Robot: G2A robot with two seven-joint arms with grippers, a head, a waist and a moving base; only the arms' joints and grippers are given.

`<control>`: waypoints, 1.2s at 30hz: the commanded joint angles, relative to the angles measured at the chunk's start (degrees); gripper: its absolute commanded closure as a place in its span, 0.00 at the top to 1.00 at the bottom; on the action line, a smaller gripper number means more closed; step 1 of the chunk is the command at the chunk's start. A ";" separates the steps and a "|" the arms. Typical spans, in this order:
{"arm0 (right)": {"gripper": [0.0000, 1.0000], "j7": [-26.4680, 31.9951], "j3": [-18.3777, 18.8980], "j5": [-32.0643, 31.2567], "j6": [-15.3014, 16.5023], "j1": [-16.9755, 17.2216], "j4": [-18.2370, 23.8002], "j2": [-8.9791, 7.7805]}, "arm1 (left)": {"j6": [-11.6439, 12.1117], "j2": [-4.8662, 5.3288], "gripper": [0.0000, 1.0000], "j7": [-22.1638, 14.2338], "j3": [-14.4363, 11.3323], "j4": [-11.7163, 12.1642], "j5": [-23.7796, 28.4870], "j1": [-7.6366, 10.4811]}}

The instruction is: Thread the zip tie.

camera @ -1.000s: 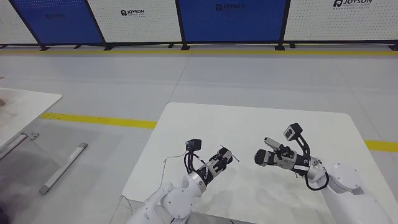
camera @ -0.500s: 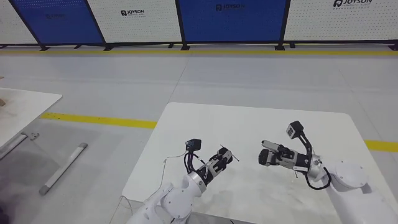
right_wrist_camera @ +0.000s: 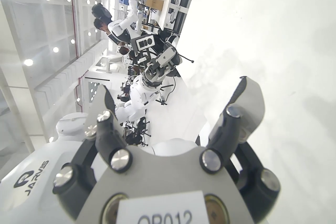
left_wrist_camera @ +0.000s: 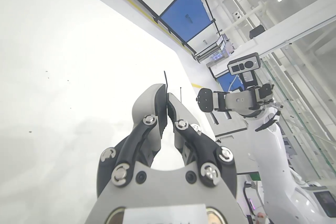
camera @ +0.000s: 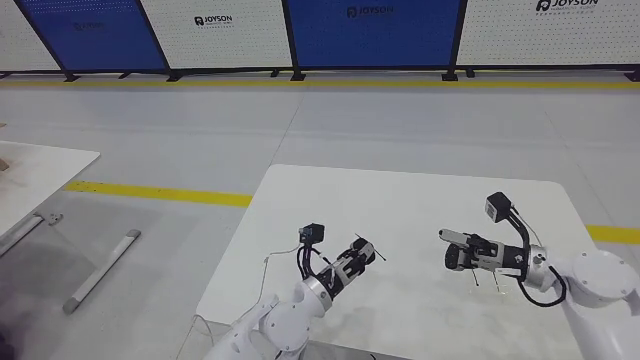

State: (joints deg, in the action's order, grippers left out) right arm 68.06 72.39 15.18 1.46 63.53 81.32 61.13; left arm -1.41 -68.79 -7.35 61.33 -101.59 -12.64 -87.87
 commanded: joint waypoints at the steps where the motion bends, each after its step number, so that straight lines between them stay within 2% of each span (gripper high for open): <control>1: 1.00 0.00 0.00 -0.01 0.00 0.00 0.00 0.00 | -1.76 -0.15 0.00 -1.05 0.60 -0.32 5.02 0.14; 4: 1.00 0.00 0.00 -0.01 0.00 0.00 0.00 0.00 | -4.44 -0.37 0.00 -3.42 1.36 -0.04 11.81 0.74; 13: 1.00 0.00 0.00 -0.01 0.00 0.00 0.00 0.00 | -4.44 -0.37 0.00 -3.42 1.36 -0.04 11.81 0.74; 17: 1.00 -3.78 2.25 -7.03 -0.10 0.84 4.61 -0.85 | -4.44 -0.37 0.00 -3.42 1.36 -0.04 11.81 0.74; 21: 1.00 0.87 7.39 -14.36 -2.06 1.73 10.05 -2.64 | -4.44 -0.37 0.00 -3.42 1.36 -0.04 11.81 0.74; 23: 1.00 3.39 8.32 -16.58 -3.81 1.34 10.76 -3.16 | -4.44 -0.37 0.00 -3.42 1.36 -0.04 11.81 0.74; 27: 1.00 8.87 4.66 -26.42 -6.47 -2.18 9.73 -3.74 | -4.44 -0.37 0.00 -3.42 1.36 -0.04 11.81 0.74; 29: 1.00 8.95 1.04 -30.75 -9.28 -5.00 7.25 -3.44 | -4.44 -0.37 0.00 -3.42 1.36 -0.04 11.81 0.74; 31: 1.00 7.25 -2.65 -34.97 -10.69 -7.39 5.00 -2.99 | -4.44 -0.37 0.00 -3.42 1.36 -0.04 11.81 0.74; 33: 1.00 5.42 -4.91 -36.48 -11.82 -8.74 3.59 -2.55 | -4.44 -0.37 0.00 -3.42 1.36 -0.04 11.81 0.74; 36: 1.00 5.42 -4.91 -36.48 -11.82 -8.74 3.59 -2.55 | -4.44 -0.37 0.00 -3.42 1.36 -0.04 11.81 0.74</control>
State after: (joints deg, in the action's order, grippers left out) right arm 73.38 67.36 -21.42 -10.42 54.71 84.84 58.60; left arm -5.84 -69.16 -10.78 62.69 -101.63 -0.84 -87.13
